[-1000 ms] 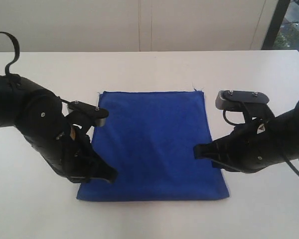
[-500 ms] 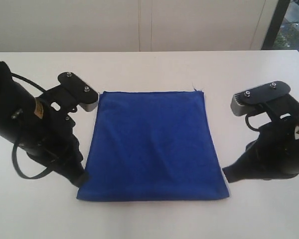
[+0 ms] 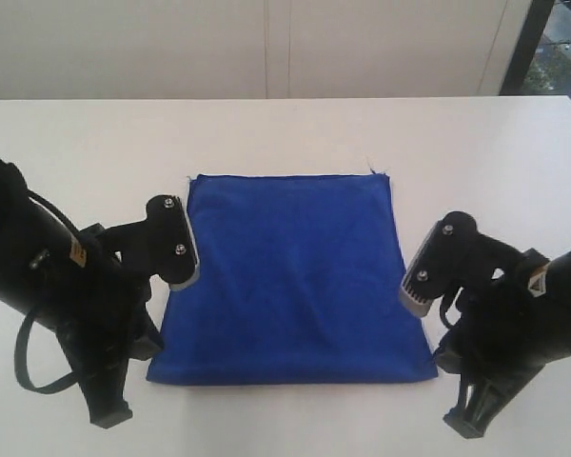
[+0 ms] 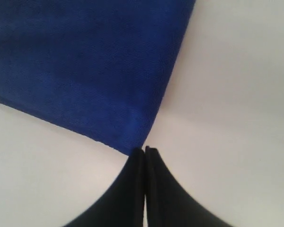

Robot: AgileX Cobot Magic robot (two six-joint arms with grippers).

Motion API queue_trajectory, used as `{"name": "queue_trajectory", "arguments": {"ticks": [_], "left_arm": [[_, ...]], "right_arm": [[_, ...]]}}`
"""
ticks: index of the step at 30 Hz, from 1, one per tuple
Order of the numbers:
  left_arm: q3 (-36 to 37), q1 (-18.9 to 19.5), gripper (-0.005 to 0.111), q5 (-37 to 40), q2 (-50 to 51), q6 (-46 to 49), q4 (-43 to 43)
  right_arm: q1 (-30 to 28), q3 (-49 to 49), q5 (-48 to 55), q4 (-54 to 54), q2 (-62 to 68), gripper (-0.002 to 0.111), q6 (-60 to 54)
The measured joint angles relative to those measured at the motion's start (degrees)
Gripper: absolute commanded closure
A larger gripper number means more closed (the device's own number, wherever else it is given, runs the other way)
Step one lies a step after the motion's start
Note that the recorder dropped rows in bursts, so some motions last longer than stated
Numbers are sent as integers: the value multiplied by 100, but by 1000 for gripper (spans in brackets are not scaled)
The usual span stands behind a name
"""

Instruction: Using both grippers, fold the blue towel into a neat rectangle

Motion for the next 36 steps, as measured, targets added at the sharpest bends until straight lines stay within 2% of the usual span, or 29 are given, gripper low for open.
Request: {"name": "queue_trajectory", "arguments": {"ticks": [2, 6, 9, 12, 19, 36], "left_arm": [[13, 0, 105, -101, 15, 93, 0], [13, 0, 88, -204, 15, 433, -26], [13, 0, 73, -288, 46, 593, -49], [13, 0, 65, -344, 226, 686, -71], [13, 0, 64, -553, 698, 840, -81], [13, 0, 64, -844, 1357, 1245, -83]], "right_arm": [[61, 0, -120, 49, 153, 75, -355], [110, 0, -254, 64, 399, 67, -972], [110, 0, -398, 73, 572, 66, -1161], [110, 0, -554, 73, 701, 66, -1339], [110, 0, -708, 73, 792, 66, -1870], [110, 0, -1117, 195, 1375, 66, -2290]]}}
